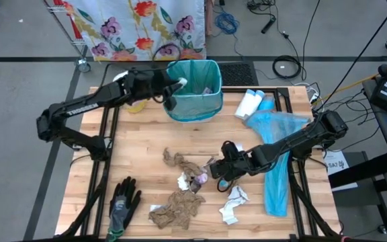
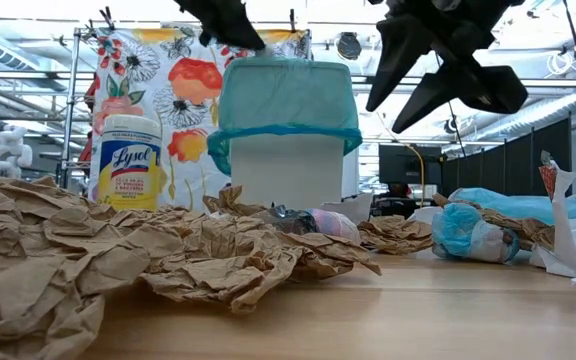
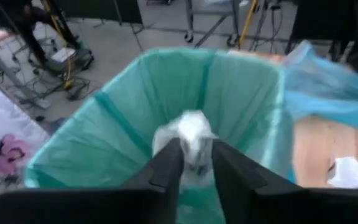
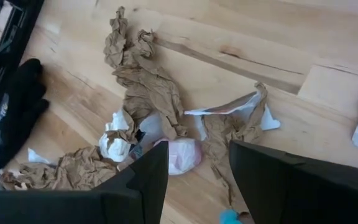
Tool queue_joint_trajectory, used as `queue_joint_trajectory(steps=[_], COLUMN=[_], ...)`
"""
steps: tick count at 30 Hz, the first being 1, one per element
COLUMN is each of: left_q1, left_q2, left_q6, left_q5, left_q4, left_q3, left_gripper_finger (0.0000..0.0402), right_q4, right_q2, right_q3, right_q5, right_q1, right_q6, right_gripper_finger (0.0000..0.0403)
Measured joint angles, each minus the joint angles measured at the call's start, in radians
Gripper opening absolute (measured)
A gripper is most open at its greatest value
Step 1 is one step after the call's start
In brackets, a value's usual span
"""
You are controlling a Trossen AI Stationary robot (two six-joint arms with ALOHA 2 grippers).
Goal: Place trash/remove bag and relplace
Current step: Put the white bag into the white trash bin, then put the brown napkin into the white trash bin
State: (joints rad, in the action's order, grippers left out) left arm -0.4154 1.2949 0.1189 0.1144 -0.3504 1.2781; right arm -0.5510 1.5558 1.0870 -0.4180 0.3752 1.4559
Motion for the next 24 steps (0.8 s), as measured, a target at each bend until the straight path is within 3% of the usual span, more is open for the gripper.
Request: queue_joint_trajectory(steps=[5,7,10,19,24], left_q1=[0.0,0.012,0.055,0.326,0.48], left_q2=[0.005,-0.018,-0.072,-0.16,-0.159], left_q6=[-0.032,-0.149,-0.19,-0.315,-0.46], left_q5=[0.003,0.007,-0.039,0.004,0.083], left_q4=[-0.029,-0.086,-0.11,-0.2,-0.198], left_q3=[0.003,0.003,0.005,0.0,-0.099], left_gripper_finger=[0.0147,0.015,0.0144,0.0116,0.0105], right_q4=[-0.007,-0.006,-0.02,-0.289,-0.297], right_q2=[0.0,0.0,0.0,0.0,0.0], right_q3=[0.0,0.0,0.0,0.0,-0.001], right_q5=[0.004,0.007,0.06,0.24,0.31], right_q1=[0.0,0.0,-0.004,-0.022,-0.022], right_q6=[-0.112,-0.173,-0.241,-0.238,-0.377], right_gripper_finger=[0.016,0.016,0.016,0.016,0.016])
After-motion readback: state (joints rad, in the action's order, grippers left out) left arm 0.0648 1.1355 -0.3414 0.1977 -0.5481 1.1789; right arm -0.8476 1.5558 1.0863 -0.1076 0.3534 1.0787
